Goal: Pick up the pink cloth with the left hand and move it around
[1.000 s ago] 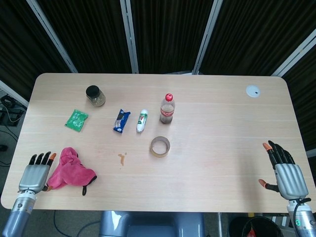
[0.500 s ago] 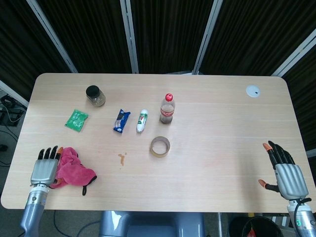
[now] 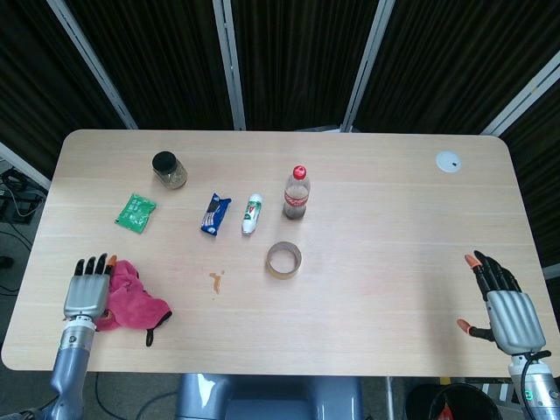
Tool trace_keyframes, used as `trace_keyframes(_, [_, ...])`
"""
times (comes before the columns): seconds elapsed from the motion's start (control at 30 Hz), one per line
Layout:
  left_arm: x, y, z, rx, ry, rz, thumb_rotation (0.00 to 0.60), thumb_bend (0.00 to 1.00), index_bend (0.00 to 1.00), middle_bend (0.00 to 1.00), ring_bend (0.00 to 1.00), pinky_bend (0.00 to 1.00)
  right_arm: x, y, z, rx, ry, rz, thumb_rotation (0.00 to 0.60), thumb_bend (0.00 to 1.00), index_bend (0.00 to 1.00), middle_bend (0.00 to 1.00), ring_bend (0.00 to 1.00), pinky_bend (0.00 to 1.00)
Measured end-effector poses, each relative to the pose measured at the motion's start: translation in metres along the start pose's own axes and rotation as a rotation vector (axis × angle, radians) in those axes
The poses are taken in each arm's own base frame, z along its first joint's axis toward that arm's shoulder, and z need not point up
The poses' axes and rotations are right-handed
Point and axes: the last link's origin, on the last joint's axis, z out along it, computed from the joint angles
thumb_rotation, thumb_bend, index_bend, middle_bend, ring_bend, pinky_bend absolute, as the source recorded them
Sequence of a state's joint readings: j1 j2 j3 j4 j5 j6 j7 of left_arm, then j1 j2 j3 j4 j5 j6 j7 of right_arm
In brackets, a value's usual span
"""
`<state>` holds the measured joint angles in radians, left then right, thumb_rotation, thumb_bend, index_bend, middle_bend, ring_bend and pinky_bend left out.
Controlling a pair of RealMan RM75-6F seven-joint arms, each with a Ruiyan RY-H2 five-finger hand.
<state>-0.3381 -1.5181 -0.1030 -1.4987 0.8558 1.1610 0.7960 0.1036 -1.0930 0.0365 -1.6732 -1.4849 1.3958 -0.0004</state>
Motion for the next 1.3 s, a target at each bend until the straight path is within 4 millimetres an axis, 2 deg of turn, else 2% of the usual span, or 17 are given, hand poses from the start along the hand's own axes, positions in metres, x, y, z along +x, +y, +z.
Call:
trace_keyframes(0.1, [0.003,0.007,0.005,0.000,-0.010,-0.006,0.600,0.05,0.01,0.00,0.00,0.00,0.000,0.000,0.000,-0.001,-0.001,0.001,0.600,0.00,0.00,0.00,0.00,0.12])
trace_keyframes(0.23, [0.004,0.015,0.008,-0.009,-0.019,-0.007,0.600,0.14,0.17,0.02,0.01,0.09,0.000,0.000,0.001,0.000,-0.001,0.001,0.600,0.00,0.00,0.00,0.00,0.12])
trace_keyframes(0.3, [0.004,0.017,0.007,-0.011,-0.019,-0.004,0.600,0.21,0.28,0.11,0.06,0.18,0.000,0.000,0.001,0.000,-0.001,0.002,0.600,0.00,0.00,0.00,0.00,0.12])
trace_keyframes(0.37, [0.004,0.017,0.007,-0.010,-0.013,-0.005,0.600,0.30,0.40,0.23,0.16,0.28,0.000,0.000,0.001,-0.001,-0.001,0.003,0.600,0.00,0.00,0.00,0.00,0.12])
trace_keyframes(0.47, [0.005,0.018,0.007,-0.014,0.003,-0.020,0.600,0.43,0.55,0.36,0.26,0.37,0.000,0.001,0.001,-0.002,0.000,0.003,0.600,0.00,0.00,0.00,0.00,0.12])
trace_keyframes(0.57, [0.007,0.019,0.007,-0.023,0.024,-0.043,0.600,0.54,0.67,0.45,0.34,0.44,0.000,0.001,0.001,-0.002,0.000,0.004,0.600,0.01,0.00,0.00,0.00,0.12])
trace_keyframes(0.67, [0.011,0.021,0.007,-0.033,0.050,-0.063,0.600,0.60,0.75,0.51,0.40,0.50,0.000,0.001,0.001,-0.004,0.001,0.004,0.600,0.00,0.00,0.00,0.00,0.12])
trace_keyframes(0.87, [0.019,0.024,0.008,-0.076,0.113,-0.079,0.600,0.62,0.84,0.59,0.47,0.55,0.000,0.000,0.001,-0.006,0.001,0.004,0.600,0.00,0.00,0.00,0.00,0.12])
trace_keyframes(1.0, [0.027,0.031,0.007,-0.116,0.160,-0.095,0.600,0.62,0.86,0.60,0.48,0.56,0.000,0.000,0.001,-0.007,0.002,0.005,0.600,0.00,0.00,0.00,0.00,0.12])
trace_keyframes(1.3, [0.064,0.079,0.003,-0.275,0.297,-0.171,0.600,0.62,0.86,0.61,0.49,0.56,0.000,0.001,0.001,-0.012,0.005,0.011,0.600,0.00,0.00,0.00,0.00,0.12])
